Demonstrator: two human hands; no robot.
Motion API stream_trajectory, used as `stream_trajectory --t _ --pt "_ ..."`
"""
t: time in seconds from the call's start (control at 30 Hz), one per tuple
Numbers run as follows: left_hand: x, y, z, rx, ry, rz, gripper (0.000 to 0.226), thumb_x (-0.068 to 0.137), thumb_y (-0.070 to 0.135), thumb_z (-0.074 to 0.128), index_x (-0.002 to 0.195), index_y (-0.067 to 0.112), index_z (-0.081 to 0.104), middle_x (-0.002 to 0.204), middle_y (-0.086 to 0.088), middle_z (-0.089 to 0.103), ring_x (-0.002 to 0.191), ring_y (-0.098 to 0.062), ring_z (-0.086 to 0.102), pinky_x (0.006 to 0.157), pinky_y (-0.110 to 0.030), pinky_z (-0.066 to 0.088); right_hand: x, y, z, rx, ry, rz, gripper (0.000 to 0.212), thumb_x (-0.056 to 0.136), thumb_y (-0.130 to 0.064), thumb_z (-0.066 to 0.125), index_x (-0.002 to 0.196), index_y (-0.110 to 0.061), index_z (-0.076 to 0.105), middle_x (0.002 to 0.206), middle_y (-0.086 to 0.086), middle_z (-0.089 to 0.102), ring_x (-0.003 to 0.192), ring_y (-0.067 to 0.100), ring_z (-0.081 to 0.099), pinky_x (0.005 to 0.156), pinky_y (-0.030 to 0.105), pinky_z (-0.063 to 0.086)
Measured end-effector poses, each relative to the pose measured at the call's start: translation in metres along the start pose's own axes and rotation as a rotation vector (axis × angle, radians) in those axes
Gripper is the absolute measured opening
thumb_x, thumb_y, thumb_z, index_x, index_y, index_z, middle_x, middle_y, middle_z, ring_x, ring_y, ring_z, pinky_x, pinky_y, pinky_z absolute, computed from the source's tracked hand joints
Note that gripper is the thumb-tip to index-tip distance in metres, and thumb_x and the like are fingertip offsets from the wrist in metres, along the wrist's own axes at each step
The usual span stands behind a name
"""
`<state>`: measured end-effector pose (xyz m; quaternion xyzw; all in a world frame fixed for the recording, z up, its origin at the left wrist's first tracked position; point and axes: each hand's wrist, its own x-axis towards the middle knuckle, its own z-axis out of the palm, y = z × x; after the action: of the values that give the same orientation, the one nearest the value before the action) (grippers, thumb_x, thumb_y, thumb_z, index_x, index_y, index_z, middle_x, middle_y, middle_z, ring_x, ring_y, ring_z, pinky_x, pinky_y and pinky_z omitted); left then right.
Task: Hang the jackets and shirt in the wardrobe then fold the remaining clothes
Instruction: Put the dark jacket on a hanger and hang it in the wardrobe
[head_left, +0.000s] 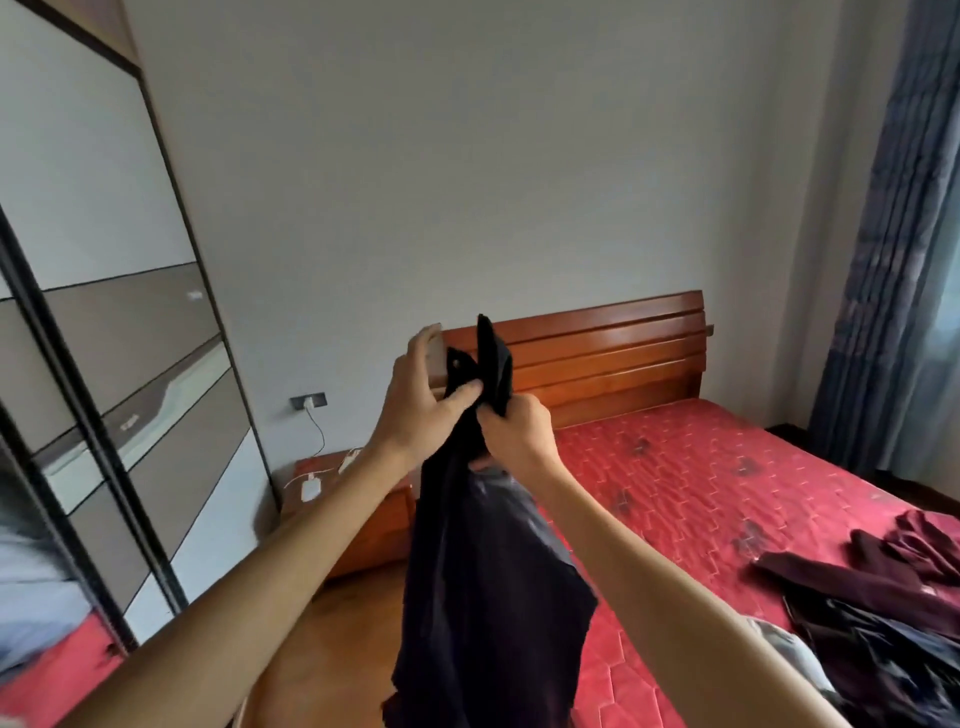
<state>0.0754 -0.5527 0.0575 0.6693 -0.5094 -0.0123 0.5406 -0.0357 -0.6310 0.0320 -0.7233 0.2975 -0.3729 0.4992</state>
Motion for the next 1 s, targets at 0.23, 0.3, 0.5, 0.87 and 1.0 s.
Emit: stream_trajectory --t 0.23,0.3,0.5,0.87,1.0 --pt "-0.077 -0.065 0.006 0.127 -0.100 -0.274 0.051 0.087 0.058 0.052 0.121 0.021 0.062 0.087 0.014 0.066 0.080 -0.006 0.064 0.068 -0.008 0.046 0.030 -0.019 0.014 0.522 0.037 0.154 0.017 0.092 -0.005 0.059 0.090 0.012 0.062 0.087 0.019 0.068 0.052 0.021 0.071 0.061 0.037 0.063" --pt "-0.076 -0.070 0.001 -0.028 -0.119 -0.338 0.041 0.092 0.055 0.042 0.105 0.024 0.065 0.082 0.012 0.068 0.080 -0.010 0.066 0.068 -0.012 0.045 0.036 -0.021 0.011 0.493 0.025 0.121 0.026 0.091 -0.009 0.063 0.094 0.017 0.064 0.089 0.024 0.068 0.057 0.023 0.070 0.054 0.029 0.059" --pt "-0.043 -0.063 -0.030 -0.053 0.095 -0.369 0.037 0.097 0.059 0.050 0.107 0.031 0.071 0.098 0.009 0.074 0.100 -0.017 0.070 0.089 -0.028 0.054 0.046 0.014 -0.030 0.279 -0.196 -0.057 0.036 0.083 -0.038 0.078 0.091 -0.004 0.073 0.078 0.000 0.071 0.073 0.011 0.067 0.071 0.025 0.057" --pt "0.042 0.030 -0.032 -0.269 -0.097 -0.319 0.022 0.096 0.024 0.063 0.113 0.014 0.072 0.107 -0.003 0.076 0.096 -0.014 0.072 0.082 -0.026 0.057 0.013 0.114 0.013 -0.099 0.056 -0.318 0.049 0.070 0.006 0.071 0.098 -0.026 0.048 0.079 -0.008 0.054 0.068 0.005 0.051 0.065 0.018 0.041" --pt "0.046 0.026 -0.040 -0.163 -0.145 -0.362 0.026 0.097 0.019 0.058 0.120 0.016 0.069 0.111 -0.006 0.073 0.099 -0.016 0.070 0.080 -0.026 0.054 0.005 0.118 0.029 -0.168 0.237 -0.403 0.055 0.074 -0.001 0.074 0.108 -0.028 0.039 0.094 -0.004 0.047 0.080 0.017 0.048 0.069 0.031 0.041"
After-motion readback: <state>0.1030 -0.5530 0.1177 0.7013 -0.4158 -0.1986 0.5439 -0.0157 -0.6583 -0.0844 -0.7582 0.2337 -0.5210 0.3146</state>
